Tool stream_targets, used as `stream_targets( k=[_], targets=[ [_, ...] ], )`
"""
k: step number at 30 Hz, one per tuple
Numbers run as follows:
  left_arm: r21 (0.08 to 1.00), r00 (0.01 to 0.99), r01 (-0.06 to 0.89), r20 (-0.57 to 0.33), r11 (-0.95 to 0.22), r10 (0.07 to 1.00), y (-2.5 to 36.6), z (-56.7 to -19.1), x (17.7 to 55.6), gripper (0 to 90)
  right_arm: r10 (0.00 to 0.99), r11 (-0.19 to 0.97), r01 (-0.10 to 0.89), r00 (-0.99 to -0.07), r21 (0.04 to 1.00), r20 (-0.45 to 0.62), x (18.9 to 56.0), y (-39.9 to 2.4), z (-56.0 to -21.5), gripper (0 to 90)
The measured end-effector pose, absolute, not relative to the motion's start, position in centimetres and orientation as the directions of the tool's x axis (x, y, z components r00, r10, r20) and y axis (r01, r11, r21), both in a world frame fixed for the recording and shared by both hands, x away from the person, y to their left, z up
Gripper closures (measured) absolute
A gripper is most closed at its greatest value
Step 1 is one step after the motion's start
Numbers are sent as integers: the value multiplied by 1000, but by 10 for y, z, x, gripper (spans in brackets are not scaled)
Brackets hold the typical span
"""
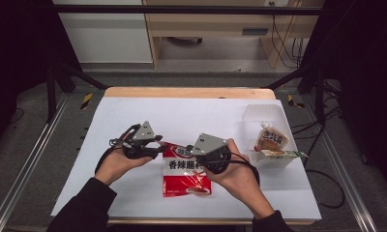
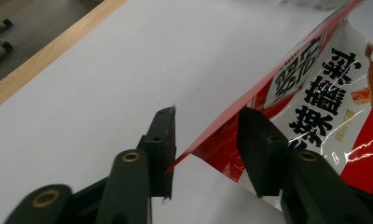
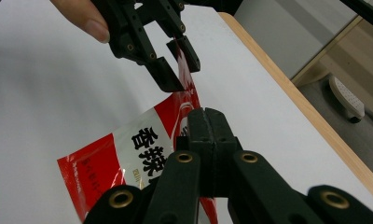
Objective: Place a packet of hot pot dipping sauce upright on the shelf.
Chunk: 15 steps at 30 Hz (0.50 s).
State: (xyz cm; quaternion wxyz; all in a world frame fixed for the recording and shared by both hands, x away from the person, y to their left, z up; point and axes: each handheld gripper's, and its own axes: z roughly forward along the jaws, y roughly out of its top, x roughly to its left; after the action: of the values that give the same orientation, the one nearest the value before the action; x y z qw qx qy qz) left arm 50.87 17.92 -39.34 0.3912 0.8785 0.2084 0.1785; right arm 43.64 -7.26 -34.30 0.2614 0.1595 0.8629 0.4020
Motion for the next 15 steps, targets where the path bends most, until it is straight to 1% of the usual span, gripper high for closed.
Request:
stream_targets(
  k=[3,8,15],
  targets=[
    [754,850,225,158,-617,502,179,-393,508,662,482,627,63,-815,777,-322,436,-72,-343,900],
    [740,855,221,167,-635,491,180,-392,507,749,487,628,71,-812,775,-320,438,-75,-343,900],
    [736,864,214,165,-643,476,180,-386,503,900,498,630,84,-807,772,-319,440,-79,-345,900]
  ],
)
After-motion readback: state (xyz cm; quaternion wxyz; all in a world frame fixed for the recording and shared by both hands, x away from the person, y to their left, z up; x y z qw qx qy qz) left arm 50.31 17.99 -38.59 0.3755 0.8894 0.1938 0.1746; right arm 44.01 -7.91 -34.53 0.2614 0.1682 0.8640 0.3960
